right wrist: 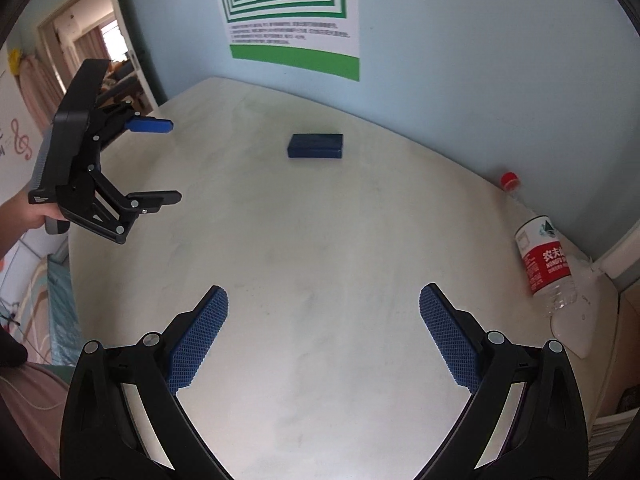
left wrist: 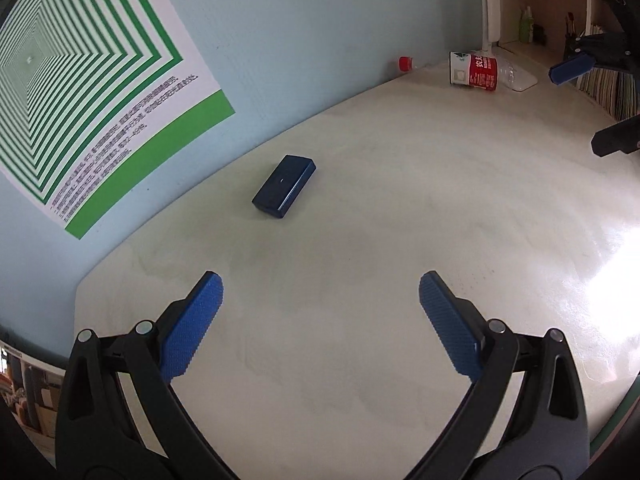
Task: Collect trash
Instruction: 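Grasp the red-label water bottle with the right gripper while the left grasps the dark blue box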
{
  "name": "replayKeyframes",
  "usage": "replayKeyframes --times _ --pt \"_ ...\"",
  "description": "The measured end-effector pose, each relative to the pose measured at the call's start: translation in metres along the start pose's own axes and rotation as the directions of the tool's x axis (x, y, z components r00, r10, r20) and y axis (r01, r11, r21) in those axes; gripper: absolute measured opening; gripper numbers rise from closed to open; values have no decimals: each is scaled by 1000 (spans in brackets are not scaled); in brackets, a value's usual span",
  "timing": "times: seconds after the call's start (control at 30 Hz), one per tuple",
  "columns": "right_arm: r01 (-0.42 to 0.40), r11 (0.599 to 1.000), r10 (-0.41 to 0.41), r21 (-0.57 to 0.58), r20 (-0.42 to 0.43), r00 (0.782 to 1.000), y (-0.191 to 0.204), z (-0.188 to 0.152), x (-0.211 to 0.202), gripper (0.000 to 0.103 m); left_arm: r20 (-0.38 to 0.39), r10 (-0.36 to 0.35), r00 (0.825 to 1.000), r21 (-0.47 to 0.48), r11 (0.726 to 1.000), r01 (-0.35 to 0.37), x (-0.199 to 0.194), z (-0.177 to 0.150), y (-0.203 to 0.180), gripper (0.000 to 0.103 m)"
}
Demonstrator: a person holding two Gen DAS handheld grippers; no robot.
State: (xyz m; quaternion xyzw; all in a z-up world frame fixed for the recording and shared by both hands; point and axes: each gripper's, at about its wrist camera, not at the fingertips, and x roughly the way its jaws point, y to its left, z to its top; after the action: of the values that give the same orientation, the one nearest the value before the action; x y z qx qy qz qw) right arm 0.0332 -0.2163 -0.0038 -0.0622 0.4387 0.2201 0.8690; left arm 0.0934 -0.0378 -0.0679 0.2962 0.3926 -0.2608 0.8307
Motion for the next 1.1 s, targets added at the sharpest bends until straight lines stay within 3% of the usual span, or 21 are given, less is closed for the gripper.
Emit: replayKeyframes --times 0.2,0.43,0.83,1.03,1.1 --pt "65 996 -65 67 3 998 -40 10 6 96 -31 -6 1000 59 998 8 45 28 11 96" --pt "119 987 -119 112 -13 993 -88 19 20 96 -66 -19 998 62 998 24 105 55 35 96" --pt "221 974 -219 47 -49 975 -166 47 75 96 -165 -32 986 117 992 52 215 80 57 96" --pt "317 948 -316 -1 -74 946 -206 53 101 96 -144 -165 976 29 985 171 233 87 71 95" --pt "323 947 -321 -2 -100 942 -222 51 113 96 -129 -247 961 -31 969 245 237 91 75 83"
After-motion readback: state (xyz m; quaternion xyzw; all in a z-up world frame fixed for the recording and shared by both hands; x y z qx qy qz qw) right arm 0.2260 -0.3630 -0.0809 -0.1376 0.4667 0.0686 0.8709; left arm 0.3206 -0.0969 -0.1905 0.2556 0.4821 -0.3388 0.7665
